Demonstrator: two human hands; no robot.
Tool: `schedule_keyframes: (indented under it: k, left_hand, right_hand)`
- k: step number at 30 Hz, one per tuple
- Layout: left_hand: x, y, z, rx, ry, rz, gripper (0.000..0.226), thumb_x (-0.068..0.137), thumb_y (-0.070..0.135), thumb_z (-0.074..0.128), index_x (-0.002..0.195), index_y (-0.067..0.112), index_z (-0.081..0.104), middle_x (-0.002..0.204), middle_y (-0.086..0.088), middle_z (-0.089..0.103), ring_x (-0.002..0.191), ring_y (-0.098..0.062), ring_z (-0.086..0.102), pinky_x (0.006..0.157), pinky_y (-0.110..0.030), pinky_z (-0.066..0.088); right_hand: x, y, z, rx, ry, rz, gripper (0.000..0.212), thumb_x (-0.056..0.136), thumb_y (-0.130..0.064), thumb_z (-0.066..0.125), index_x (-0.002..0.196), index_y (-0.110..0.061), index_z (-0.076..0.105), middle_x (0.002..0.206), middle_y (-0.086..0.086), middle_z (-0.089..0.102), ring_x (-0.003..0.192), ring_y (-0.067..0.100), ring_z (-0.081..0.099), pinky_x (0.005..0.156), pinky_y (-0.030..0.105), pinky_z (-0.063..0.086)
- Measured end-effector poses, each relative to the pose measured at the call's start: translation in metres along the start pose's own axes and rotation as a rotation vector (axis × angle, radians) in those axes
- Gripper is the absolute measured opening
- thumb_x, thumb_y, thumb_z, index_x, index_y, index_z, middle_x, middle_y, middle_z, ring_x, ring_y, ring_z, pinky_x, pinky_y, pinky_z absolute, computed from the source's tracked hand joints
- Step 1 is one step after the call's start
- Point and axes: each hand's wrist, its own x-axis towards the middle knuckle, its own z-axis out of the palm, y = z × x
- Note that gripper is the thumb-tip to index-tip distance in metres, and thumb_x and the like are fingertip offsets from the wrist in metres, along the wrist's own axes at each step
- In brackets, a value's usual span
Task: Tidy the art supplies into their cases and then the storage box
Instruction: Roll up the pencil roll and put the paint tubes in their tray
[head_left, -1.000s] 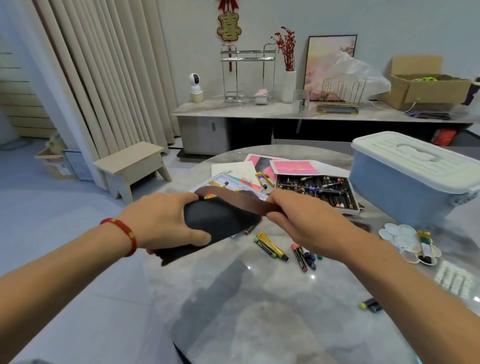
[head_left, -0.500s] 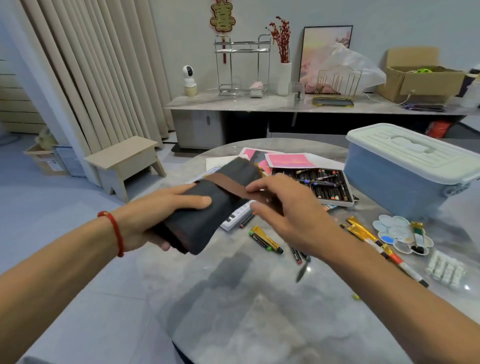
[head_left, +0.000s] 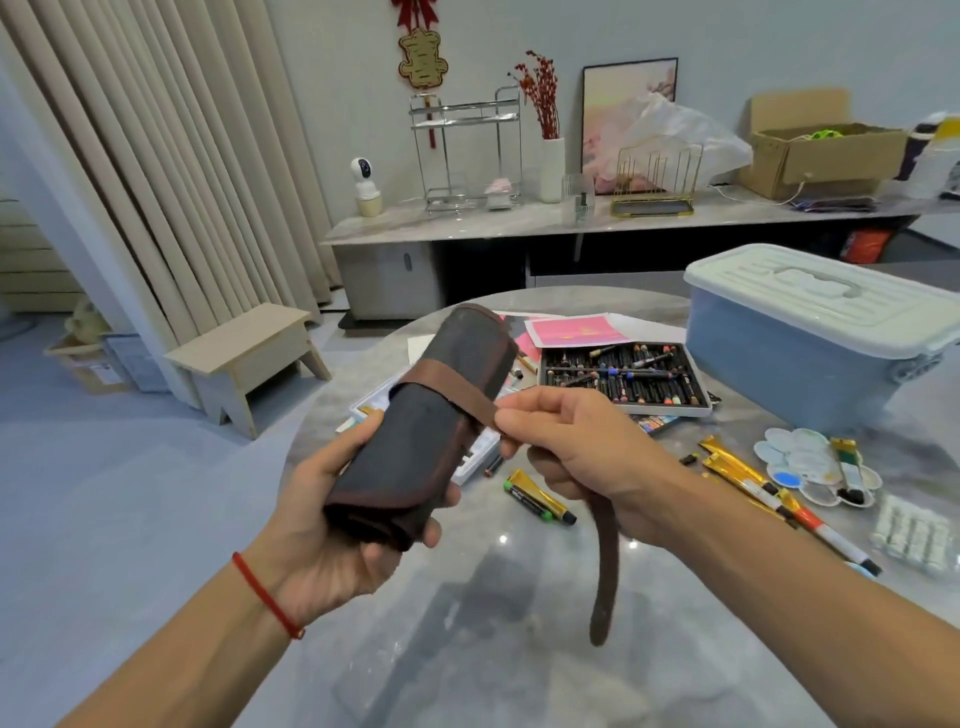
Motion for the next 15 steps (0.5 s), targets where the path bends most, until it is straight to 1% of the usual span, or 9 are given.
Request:
schedule_keyframes:
  k: [2, 4, 6, 9, 11, 13, 15]
  left_hand:
    - [0.001, -0.005, -0.004, -0.040, -0.054, 0.017, 0.070, 0.073, 0.053, 0.071, 0.125, 0.006, 0.067, 0.101, -0.022, 0.066, 0.062, -0.033, 0.065, 0.031, -0.025, 0.046]
    - [0.001, -0.009, -0.005, -0.054, -0.108, 0.032, 0.075, 0.067, 0.050, 0.081, 0.126, 0.007, 0.066, 0.099, -0.022, 0.066, 0.061, -0.033, 0.064, 0.031, -0.024, 0.046]
    - [0.002, -0.012, -0.003, -0.070, -0.130, 0.032, 0.079, 0.061, 0.048, 0.087, 0.126, 0.007, 0.066, 0.099, -0.021, 0.066, 0.060, -0.034, 0.064, 0.031, -0.024, 0.046]
    - [0.003, -0.013, 0.000, -0.077, -0.131, 0.029, 0.081, 0.057, 0.048, 0.089, 0.124, 0.007, 0.068, 0.100, -0.021, 0.066, 0.061, -0.034, 0.064, 0.031, -0.025, 0.046]
    - [0.004, -0.014, 0.000, -0.078, -0.140, 0.024, 0.080, 0.059, 0.048, 0.088, 0.124, 0.007, 0.068, 0.101, -0.020, 0.066, 0.062, -0.034, 0.065, 0.032, -0.025, 0.047]
    - [0.006, -0.016, -0.003, -0.086, -0.181, 0.008, 0.077, 0.066, 0.050, 0.084, 0.128, 0.009, 0.065, 0.103, -0.020, 0.066, 0.066, -0.034, 0.066, 0.035, -0.027, 0.050]
    - [0.009, -0.017, -0.010, -0.105, -0.271, -0.008, 0.071, 0.079, 0.052, 0.074, 0.134, 0.010, 0.060, 0.108, -0.022, 0.065, 0.073, -0.036, 0.068, 0.042, -0.031, 0.056]
  right_hand:
    - [0.000, 0.000, -0.002, -0.055, -0.002, -0.026, 0.014, 0.097, -0.023, 0.066, 0.102, -0.010, 0.071, 0.081, 0.007, 0.071, 0.045, 0.009, 0.028, 0.039, 0.019, 0.021]
    - [0.000, 0.000, -0.001, -0.108, 0.023, -0.049, 0.017, 0.095, -0.022, 0.068, 0.103, -0.008, 0.071, 0.087, 0.009, 0.075, 0.042, 0.004, 0.038, 0.039, 0.018, 0.026]
    - [0.000, 0.002, 0.001, -0.102, 0.029, -0.061, 0.020, 0.094, -0.023, 0.070, 0.103, -0.004, 0.070, 0.091, 0.011, 0.077, 0.041, 0.004, 0.038, 0.039, 0.019, 0.027]
    - [0.001, 0.007, 0.003, -0.057, 0.027, -0.059, 0.016, 0.094, -0.019, 0.070, 0.096, -0.003, 0.070, 0.084, 0.011, 0.073, 0.039, 0.005, 0.037, 0.040, 0.020, 0.027]
    - [0.002, 0.010, 0.005, -0.029, 0.006, -0.035, 0.014, 0.092, -0.020, 0.072, 0.087, -0.007, 0.070, 0.080, 0.012, 0.072, 0.044, 0.010, 0.036, 0.043, 0.023, 0.026]
    - [0.003, 0.013, 0.005, -0.025, 0.002, -0.036, 0.014, 0.091, -0.019, 0.074, 0.083, -0.008, 0.070, 0.079, 0.013, 0.072, 0.047, 0.011, 0.043, 0.041, 0.023, 0.034]
    - [0.003, 0.014, 0.005, -0.028, -0.010, -0.030, 0.014, 0.090, -0.019, 0.074, 0.082, -0.008, 0.071, 0.080, 0.014, 0.073, 0.047, 0.011, 0.049, 0.040, 0.022, 0.040]
